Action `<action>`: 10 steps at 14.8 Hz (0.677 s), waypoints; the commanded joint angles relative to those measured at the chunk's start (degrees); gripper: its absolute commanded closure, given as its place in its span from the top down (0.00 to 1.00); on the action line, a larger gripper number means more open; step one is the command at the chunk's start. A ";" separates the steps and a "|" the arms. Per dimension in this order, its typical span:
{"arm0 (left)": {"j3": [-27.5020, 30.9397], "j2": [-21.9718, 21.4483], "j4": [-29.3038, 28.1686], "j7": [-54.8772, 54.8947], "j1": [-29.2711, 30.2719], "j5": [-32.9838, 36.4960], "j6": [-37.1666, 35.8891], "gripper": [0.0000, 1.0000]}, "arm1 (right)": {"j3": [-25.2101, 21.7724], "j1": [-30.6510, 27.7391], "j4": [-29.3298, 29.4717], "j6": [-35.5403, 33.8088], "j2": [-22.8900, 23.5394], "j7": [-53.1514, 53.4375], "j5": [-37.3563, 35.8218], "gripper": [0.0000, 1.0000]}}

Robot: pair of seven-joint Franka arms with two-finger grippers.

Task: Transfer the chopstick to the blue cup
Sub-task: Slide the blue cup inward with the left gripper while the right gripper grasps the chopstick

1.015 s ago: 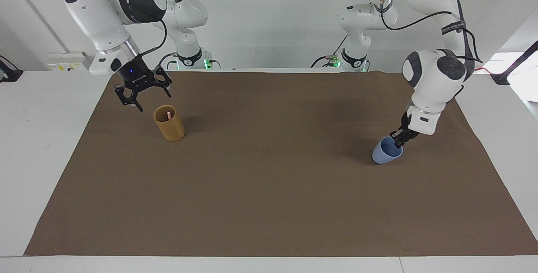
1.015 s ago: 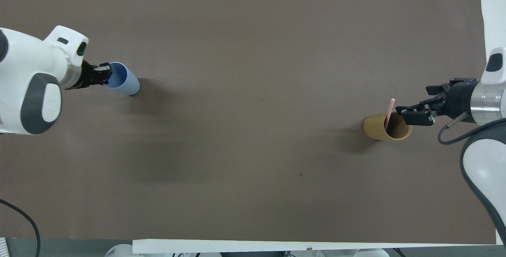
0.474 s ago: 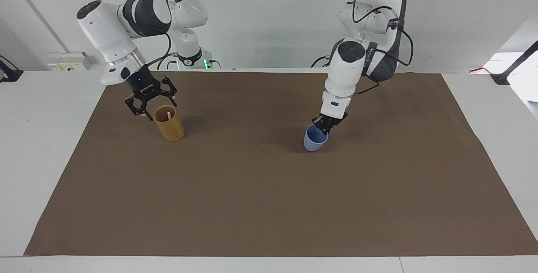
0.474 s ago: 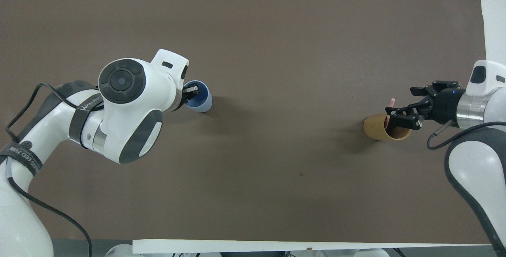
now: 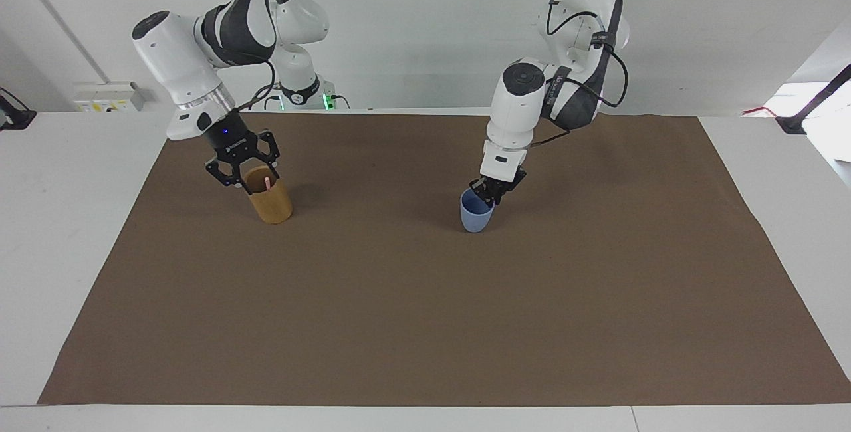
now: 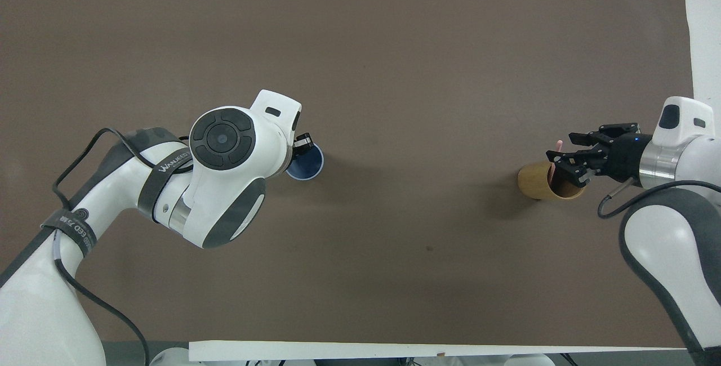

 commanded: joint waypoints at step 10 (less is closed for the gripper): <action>1.26 -5.38 9.32 16.03 18.01 0.09 -18.52 1.00 | 0.11 -0.30 -0.88 -1.38 -1.65 -1.49 1.35 0.00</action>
